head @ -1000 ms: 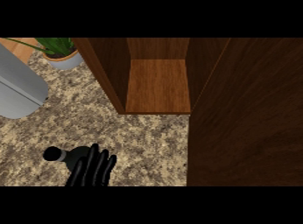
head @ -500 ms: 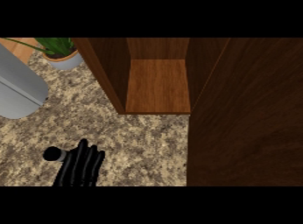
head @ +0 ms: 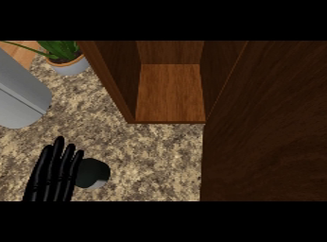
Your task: Pick up the wine, place it into the cabinet and close the cabinet
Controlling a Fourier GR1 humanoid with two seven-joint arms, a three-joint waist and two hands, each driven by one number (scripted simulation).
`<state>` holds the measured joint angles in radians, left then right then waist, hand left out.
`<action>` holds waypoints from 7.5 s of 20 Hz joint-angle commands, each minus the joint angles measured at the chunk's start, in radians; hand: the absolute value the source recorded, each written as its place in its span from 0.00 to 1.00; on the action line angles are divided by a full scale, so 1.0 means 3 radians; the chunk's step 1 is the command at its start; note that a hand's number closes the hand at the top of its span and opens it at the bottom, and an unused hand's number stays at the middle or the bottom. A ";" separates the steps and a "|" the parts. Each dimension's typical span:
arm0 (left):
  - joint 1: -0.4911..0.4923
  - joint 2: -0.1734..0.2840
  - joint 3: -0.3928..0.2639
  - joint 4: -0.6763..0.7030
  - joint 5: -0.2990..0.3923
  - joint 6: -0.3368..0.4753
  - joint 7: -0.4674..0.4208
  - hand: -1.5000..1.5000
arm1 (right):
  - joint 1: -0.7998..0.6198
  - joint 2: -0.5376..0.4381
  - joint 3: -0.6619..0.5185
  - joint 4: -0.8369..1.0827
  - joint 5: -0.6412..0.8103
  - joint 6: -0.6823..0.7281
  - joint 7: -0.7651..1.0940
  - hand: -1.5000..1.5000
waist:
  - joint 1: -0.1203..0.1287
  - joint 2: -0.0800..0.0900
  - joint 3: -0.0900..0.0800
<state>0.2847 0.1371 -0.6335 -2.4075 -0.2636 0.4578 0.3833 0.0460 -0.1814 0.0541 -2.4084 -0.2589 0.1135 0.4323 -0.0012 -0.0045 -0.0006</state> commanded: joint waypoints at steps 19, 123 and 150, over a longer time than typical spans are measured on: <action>0.0420 0.0168 0.1558 0.0488 0.1818 -0.0819 -0.0770 0.00 | 0.0046 -0.0031 -0.0021 -0.0780 -0.0186 -0.0117 0.0526 0.00 | -0.0027 -0.0001 -0.0005; -0.0566 -0.0103 0.2340 0.2960 0.1637 -0.1986 -0.3021 1.00 | -0.0204 0.0186 -0.0268 -0.0588 -0.0205 0.0079 0.0744 0.00 | -0.0011 -0.0003 0.0005; -0.1702 -0.0457 0.0777 0.1669 0.1185 -0.0314 -0.0872 1.00 | -0.0311 0.0249 -0.0240 -0.0224 -0.0130 0.0136 0.0526 0.00 | -0.0020 0.0011 0.0003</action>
<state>-0.1212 0.0023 -0.3550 -1.9025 0.1031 0.2726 0.0409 -0.0669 -0.1130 -0.0050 -2.4093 -0.2468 0.1553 0.5803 -0.0100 -0.0017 0.0003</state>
